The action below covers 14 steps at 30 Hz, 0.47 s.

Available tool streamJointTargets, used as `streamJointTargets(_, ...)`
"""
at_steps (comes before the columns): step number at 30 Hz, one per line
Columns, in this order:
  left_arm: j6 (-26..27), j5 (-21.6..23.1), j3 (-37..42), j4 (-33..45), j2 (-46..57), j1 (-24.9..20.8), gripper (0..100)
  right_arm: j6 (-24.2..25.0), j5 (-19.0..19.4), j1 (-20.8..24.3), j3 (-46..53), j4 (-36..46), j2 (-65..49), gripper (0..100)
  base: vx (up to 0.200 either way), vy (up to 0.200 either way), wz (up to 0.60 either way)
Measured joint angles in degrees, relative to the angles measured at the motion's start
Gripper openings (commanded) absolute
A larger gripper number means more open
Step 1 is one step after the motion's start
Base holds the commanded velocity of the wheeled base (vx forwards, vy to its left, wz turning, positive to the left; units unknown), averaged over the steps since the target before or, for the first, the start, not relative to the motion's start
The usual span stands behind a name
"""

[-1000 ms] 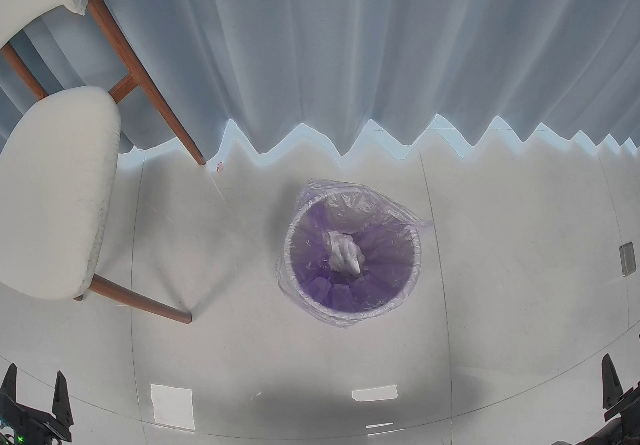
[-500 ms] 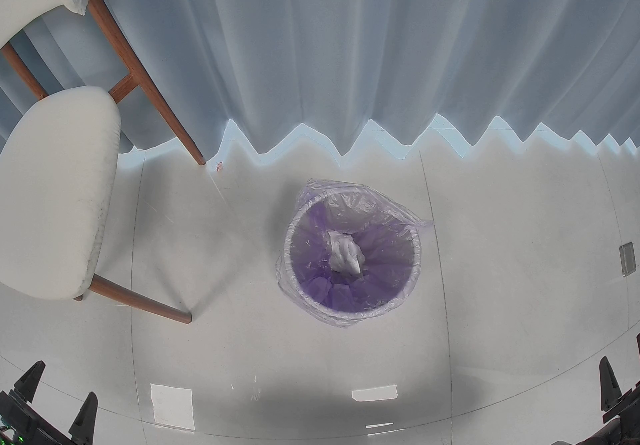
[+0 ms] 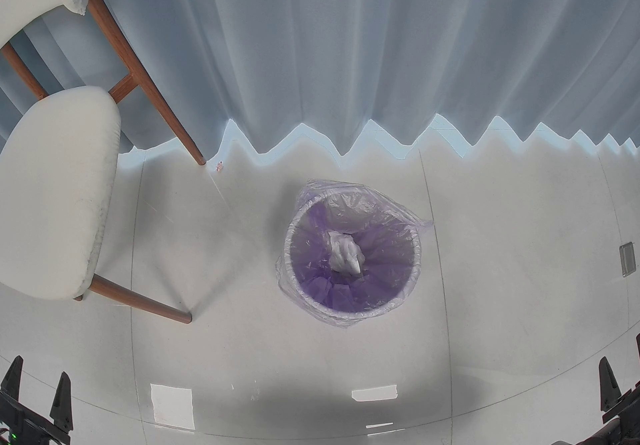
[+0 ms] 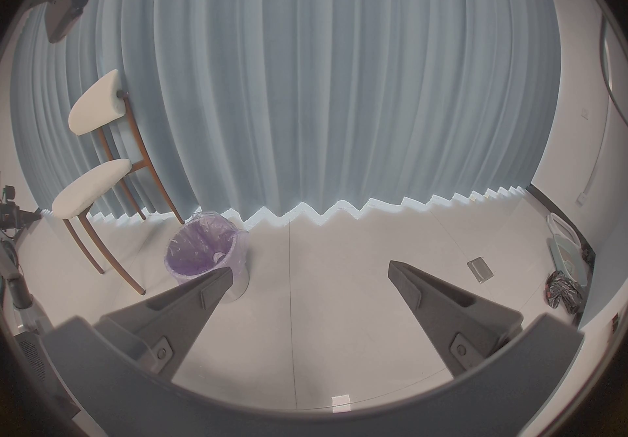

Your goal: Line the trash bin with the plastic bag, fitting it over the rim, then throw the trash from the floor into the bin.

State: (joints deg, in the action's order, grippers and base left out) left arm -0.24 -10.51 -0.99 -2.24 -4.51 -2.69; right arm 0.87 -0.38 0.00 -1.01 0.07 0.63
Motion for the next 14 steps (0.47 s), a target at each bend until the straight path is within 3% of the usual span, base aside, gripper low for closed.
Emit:
streamJointTargets(5,0.84,7.39,0.0,0.09,1.97,1.46,100,-0.13,0.02,0.0,0.0,0.04,0.0,100,0.0,0.0,0.0)
streamJointTargets(14,0.15,7.06,0.0,1.56,3.39,2.54,100,-0.24,0.11,0.0,0.0,0.11,0.05,100,0.0,0.0,0.0)
